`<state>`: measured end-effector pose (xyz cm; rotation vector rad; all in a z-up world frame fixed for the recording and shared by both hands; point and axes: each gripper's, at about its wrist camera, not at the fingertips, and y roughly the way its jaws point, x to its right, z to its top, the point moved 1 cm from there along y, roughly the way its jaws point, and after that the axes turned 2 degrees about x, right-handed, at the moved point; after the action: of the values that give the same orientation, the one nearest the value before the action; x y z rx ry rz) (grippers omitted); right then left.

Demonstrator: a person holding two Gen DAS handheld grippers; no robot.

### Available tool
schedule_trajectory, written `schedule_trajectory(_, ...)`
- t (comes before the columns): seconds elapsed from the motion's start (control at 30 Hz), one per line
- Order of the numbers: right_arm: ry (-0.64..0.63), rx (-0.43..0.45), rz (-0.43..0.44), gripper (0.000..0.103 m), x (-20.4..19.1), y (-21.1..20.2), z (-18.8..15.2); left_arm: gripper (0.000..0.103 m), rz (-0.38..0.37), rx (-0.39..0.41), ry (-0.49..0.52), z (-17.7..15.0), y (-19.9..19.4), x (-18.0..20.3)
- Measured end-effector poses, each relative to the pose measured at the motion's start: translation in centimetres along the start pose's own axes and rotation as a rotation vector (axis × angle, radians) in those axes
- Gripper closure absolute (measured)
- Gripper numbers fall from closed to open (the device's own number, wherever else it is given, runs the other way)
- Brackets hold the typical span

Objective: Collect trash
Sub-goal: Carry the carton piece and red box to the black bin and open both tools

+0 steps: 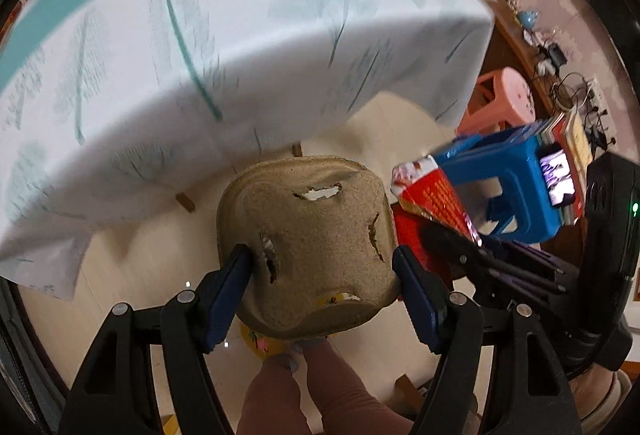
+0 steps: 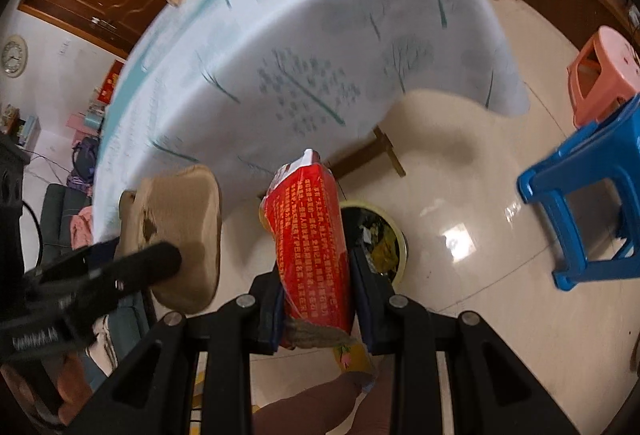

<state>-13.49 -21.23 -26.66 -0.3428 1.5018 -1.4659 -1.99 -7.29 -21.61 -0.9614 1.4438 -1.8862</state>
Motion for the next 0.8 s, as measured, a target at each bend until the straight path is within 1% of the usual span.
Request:
schedule_trajectory(0.07, 0.015, -0.019, -0.012, 0.075, 0.4, 1.7, -0.6, 0.032, -0.001, -0.02, 0.0, -0.7, 2.0, -0.9)
schedule_trajectory(0.2, 0.037, -0.044, -0.035, 0.075, 1.1, 5.0, -1.7, 0.032, 0.008, -0.031, -0.003, -1.6, 6.2, -2.8)
schedule_trajectory(0.33, 0.068, -0.078, -0.066, 0.075, 2.6, 9.0, -2.8, 0.032, 0.018, -0.047, -0.023, -2.2, 10.6, -4.7)
schedule_trajectory(0.57, 0.039, -0.127, -0.11, 0.074, 4.4, 15.7, -4.2, 0.032, 0.017, -0.064, -0.05, -2.8, 17.9, -7.4)
schedule_trajectory(0.67, 0.037, -0.139, -0.119, 0.074, 5.1, 18.0, -4.7, 0.032, 0.009, -0.073, -0.058, -3.1, 20.3, -8.1)
schedule_trajectory(0.8, 0.034, -0.152, -0.128, 0.074, 5.8, 20.4, -5.2, 0.032, 0.023, -0.079, -0.066, -3.3, 22.6, -8.4)
